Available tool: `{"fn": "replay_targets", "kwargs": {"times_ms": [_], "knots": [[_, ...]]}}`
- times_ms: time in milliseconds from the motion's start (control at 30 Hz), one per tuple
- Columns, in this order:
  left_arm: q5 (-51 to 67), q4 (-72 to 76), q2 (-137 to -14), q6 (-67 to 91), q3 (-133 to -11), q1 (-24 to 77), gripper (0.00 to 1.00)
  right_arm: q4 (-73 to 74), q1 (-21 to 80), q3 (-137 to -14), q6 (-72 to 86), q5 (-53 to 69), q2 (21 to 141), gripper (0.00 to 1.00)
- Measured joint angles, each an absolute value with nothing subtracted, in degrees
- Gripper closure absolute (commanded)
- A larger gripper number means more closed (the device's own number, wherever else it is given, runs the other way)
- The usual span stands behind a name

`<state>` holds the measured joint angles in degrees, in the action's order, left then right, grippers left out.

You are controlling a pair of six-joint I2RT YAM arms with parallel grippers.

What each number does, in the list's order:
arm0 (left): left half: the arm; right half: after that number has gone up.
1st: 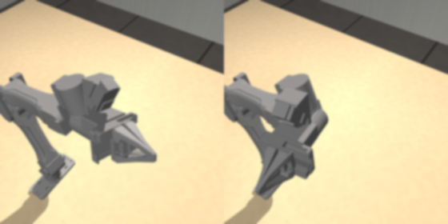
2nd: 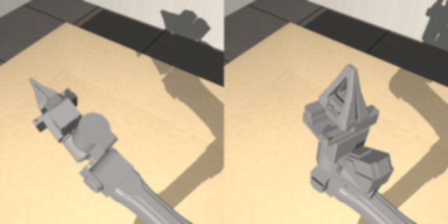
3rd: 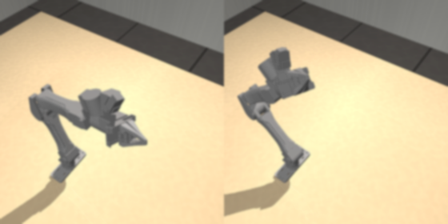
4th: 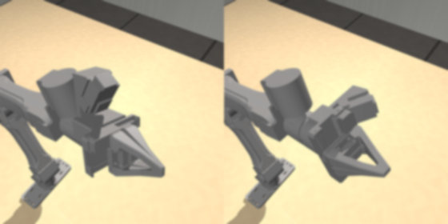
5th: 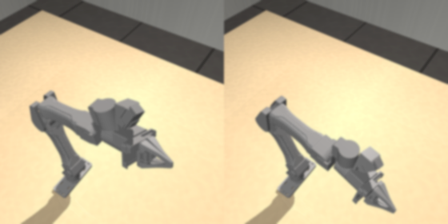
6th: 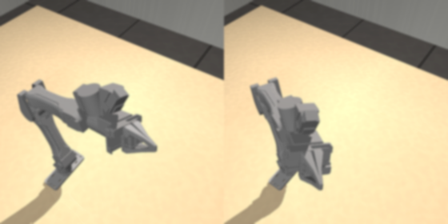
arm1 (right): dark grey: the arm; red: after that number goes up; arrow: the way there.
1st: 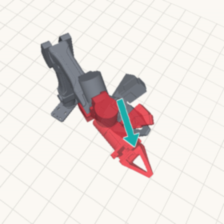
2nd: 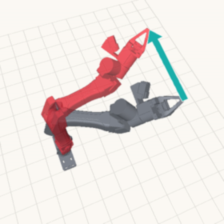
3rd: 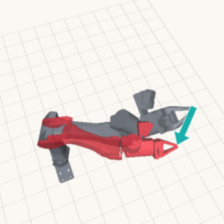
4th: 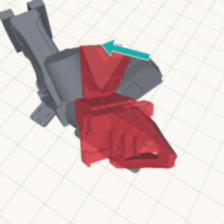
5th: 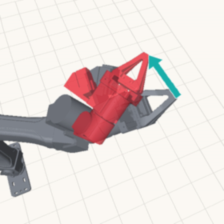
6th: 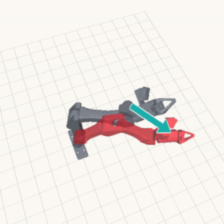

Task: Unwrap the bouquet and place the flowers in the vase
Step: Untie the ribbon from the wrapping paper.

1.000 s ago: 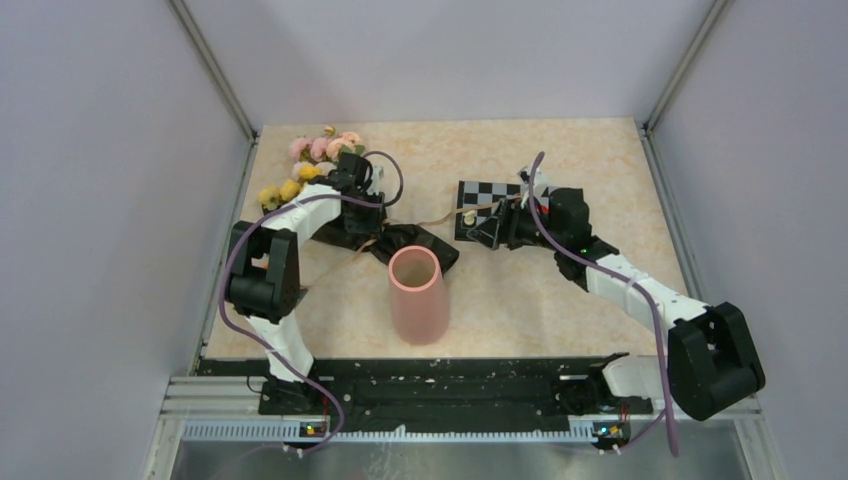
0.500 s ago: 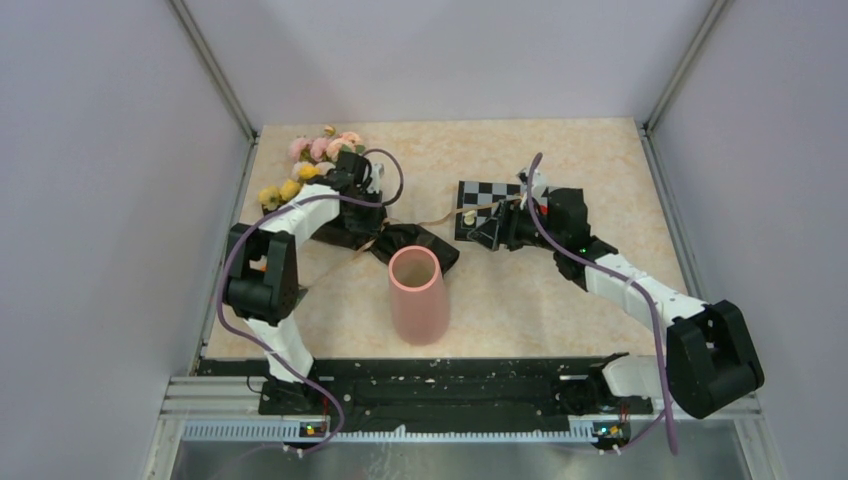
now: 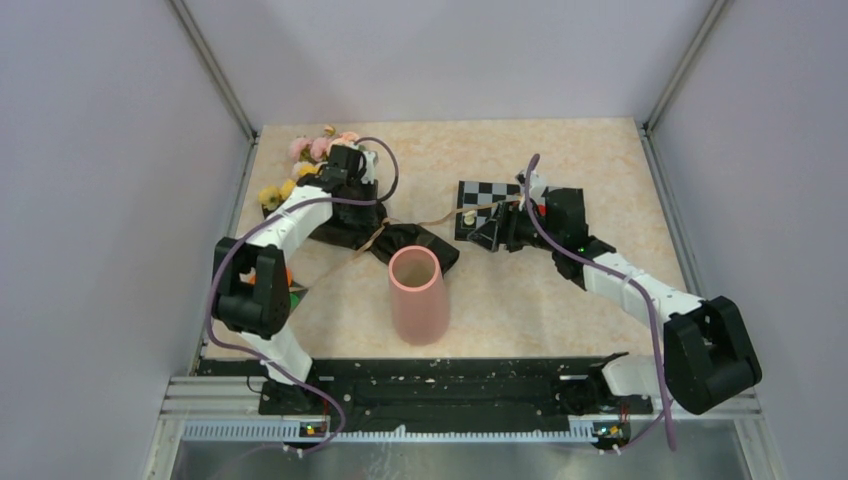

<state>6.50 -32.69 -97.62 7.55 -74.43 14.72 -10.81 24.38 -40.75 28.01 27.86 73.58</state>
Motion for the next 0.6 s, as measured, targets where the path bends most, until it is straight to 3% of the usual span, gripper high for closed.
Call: {"fn": "replay_targets", "kwargs": {"times_ms": [600], "knots": [[5.4, -33.3, -102.1, 7.3, -74.4, 14.7, 0.74, -10.6, 24.4, -40.1, 26.8, 27.9, 73.7, 0.31]]}}
